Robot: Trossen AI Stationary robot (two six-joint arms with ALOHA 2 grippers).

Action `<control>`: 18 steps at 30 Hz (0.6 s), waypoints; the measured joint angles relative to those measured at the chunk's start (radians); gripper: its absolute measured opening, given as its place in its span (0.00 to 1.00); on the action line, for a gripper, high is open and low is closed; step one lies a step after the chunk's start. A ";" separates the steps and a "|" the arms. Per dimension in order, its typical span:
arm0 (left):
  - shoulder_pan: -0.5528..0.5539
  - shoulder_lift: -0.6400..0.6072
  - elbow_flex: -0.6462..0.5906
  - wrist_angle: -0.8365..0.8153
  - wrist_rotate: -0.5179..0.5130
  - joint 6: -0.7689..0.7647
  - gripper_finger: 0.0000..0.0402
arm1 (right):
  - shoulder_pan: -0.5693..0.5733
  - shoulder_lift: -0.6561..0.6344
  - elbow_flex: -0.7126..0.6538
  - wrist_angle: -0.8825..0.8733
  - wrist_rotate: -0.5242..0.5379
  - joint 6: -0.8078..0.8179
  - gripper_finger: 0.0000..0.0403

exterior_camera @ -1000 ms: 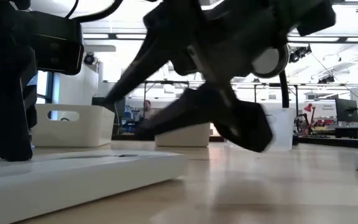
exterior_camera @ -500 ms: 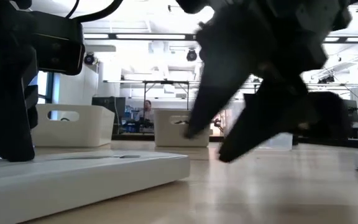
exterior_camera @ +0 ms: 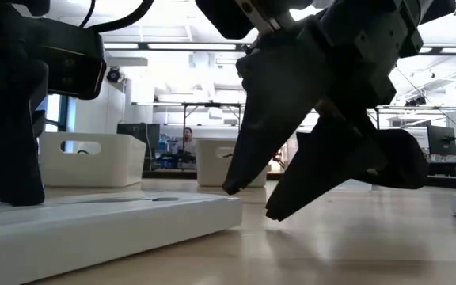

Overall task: Pick and place items into bin
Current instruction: Put the left card reader box into the transparent bin

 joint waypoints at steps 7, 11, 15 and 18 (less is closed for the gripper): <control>-0.004 0.009 -0.001 0.012 -0.019 -0.028 0.00 | -0.006 0.027 0.000 0.077 -0.044 -0.013 0.36; -0.003 0.013 -0.001 0.022 -0.018 -0.030 0.00 | -0.006 0.059 0.002 0.128 -0.066 0.005 0.36; -0.003 0.013 -0.001 0.022 -0.019 -0.026 0.00 | -0.005 0.060 0.002 0.130 -0.034 0.007 0.36; -0.003 0.013 -0.001 0.021 -0.019 -0.024 0.00 | -0.009 0.059 0.000 0.144 -0.040 -0.010 0.36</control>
